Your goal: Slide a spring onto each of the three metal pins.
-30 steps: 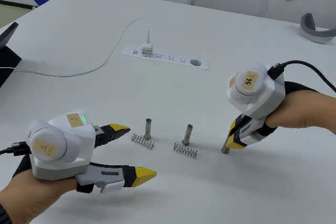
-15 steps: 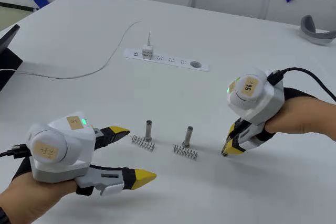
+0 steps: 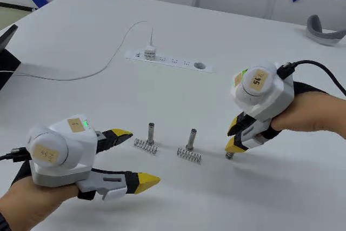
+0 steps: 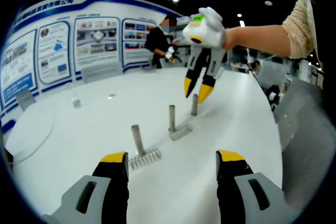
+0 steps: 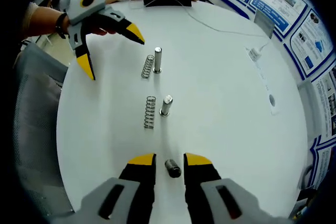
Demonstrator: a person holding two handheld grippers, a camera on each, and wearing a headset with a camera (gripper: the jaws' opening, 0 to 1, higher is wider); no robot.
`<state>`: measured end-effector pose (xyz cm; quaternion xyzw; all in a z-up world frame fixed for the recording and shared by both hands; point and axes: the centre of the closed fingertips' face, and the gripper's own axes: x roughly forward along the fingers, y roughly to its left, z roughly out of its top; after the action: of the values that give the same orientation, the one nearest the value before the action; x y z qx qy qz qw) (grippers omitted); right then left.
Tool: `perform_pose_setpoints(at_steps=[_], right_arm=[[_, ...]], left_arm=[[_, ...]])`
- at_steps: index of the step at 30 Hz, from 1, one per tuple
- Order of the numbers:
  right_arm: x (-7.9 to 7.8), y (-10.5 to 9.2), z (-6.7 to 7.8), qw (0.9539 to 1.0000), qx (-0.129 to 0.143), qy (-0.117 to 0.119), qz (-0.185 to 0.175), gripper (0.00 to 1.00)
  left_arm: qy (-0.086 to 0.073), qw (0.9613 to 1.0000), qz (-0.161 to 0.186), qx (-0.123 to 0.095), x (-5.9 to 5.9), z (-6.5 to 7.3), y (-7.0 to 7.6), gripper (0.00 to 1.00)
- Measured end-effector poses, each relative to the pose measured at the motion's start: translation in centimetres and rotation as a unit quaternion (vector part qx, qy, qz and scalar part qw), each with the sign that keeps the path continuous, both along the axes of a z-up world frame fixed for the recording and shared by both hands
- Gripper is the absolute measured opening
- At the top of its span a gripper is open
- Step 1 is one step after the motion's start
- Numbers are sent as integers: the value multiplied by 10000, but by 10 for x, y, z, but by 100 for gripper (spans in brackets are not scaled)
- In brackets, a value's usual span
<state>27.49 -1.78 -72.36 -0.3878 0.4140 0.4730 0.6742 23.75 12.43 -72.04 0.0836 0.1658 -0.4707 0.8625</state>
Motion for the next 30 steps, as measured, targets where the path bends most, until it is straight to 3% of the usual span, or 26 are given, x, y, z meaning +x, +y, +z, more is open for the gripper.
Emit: perform_pose_setpoints(at_steps=[18,30], right_arm=[[-11,40,-19,9991,293,287,66,19],[-13,48,-35,9987,294,418,32,15]], left_arm=[[-10,10000,13,16,0,1,2,68],[10,10000,-12,24,-1,-1,2,67]])
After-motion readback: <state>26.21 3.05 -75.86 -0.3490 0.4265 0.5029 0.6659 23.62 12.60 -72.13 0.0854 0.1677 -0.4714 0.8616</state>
